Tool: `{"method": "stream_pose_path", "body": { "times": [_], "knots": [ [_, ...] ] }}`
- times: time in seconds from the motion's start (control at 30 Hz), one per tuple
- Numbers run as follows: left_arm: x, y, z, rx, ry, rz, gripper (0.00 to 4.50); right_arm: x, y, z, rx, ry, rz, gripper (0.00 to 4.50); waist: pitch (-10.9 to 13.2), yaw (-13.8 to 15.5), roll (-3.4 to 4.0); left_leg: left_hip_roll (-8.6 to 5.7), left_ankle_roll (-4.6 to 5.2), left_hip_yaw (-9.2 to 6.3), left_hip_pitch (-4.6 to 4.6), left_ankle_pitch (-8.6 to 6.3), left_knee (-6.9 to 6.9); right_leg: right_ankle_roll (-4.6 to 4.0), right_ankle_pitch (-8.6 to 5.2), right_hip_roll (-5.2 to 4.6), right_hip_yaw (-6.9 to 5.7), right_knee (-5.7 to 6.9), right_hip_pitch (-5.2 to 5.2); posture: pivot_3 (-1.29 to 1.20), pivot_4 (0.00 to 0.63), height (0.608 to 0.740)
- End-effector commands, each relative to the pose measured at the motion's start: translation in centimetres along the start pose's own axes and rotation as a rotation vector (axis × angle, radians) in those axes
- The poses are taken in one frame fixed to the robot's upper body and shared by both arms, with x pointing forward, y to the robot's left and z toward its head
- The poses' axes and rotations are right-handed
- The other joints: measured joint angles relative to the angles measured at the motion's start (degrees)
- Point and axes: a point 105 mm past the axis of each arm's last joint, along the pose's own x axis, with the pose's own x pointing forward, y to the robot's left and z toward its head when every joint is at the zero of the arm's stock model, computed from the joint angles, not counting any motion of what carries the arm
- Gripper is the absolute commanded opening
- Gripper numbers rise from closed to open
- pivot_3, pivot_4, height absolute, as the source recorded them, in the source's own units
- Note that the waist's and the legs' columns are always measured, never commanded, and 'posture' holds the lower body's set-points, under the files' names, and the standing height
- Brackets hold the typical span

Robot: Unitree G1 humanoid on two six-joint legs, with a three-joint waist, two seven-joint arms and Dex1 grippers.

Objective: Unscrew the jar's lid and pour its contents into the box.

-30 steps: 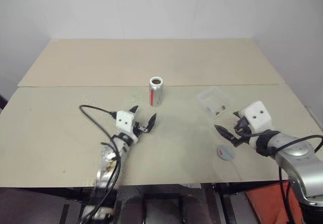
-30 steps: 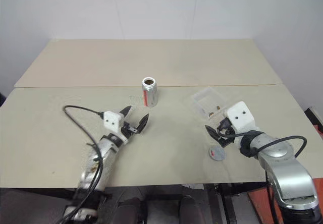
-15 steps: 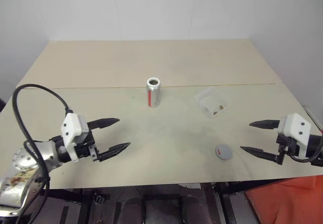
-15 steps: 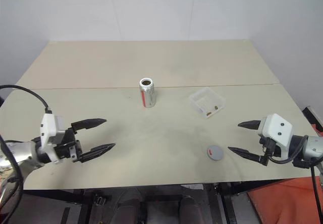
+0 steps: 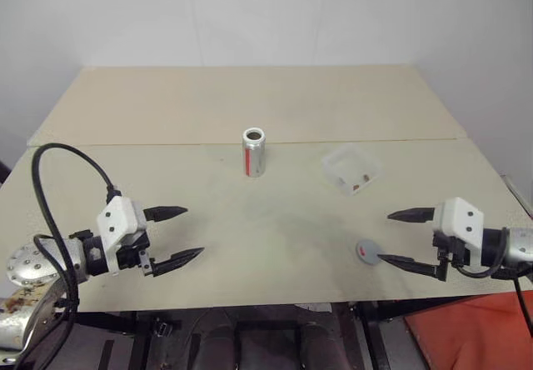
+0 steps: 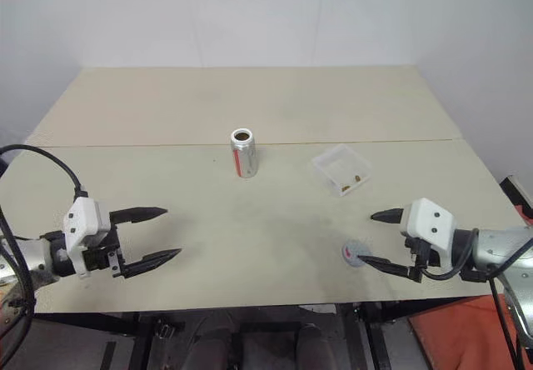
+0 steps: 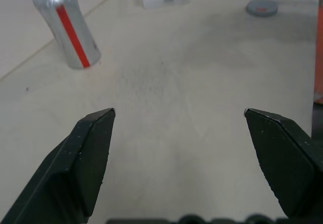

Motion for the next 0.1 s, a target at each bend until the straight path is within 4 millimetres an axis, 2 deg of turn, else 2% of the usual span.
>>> {"method": "stream_pose_path", "body": {
  "times": [0.03,0.1],
  "knots": [
    [-0.97,0.51,1.13,0.028,-0.009,0.018,4.45,0.68,0.58,2.37,-0.034,-0.057,0.008,4.5,0.0,-0.09,0.0,0.01,0.0,0.01,0.0,0.0,-0.01,0.0,0.0,0.0,0.0,0.01,-0.02,0.0,0.15,0.74],
    [-1.03,0.23,1.46,0.026,-0.011,0.042,4.45,1.29,0.16,3.15,-0.031,-0.084,0.006,4.5,0.0,-0.13,0.0,0.02,0.0,0.02,0.0,0.0,-0.01,-0.01,0.0,0.01,0.0,0.01,-0.02,0.0,0.15,0.74]
  ]
}}
